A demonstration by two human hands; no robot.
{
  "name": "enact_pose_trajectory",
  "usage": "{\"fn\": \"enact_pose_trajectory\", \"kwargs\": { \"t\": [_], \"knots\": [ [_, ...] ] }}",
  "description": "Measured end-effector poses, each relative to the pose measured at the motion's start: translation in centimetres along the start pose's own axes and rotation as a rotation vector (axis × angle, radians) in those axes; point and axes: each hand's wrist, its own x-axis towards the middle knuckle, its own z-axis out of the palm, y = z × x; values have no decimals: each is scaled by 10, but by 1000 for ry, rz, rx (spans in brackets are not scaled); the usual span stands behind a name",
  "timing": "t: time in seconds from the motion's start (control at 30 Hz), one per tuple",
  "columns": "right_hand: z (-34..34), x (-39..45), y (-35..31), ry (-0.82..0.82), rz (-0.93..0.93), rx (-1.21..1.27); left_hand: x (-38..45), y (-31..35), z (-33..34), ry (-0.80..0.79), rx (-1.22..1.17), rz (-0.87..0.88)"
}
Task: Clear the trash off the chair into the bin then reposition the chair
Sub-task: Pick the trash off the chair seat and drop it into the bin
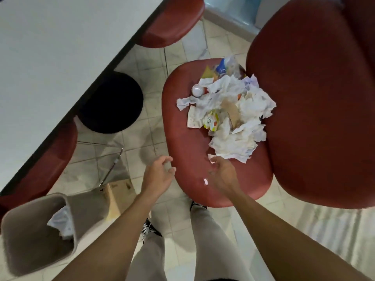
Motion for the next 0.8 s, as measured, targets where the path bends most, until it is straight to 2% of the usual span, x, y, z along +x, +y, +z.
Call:
{"fn": "enact_pose_trajectory", "kwargs": {
  "t": [0.27,0.5,0.8],
  "knots": [
    [-63,55,80,103,104,-20,43,54,113,-192,88,17],
    [-79,111,104,240,141,131,71,64,174,-194,162,-57],
    [-80,140,106,217,153,108,82,67,192,-175,92,-119]
  ]
}}
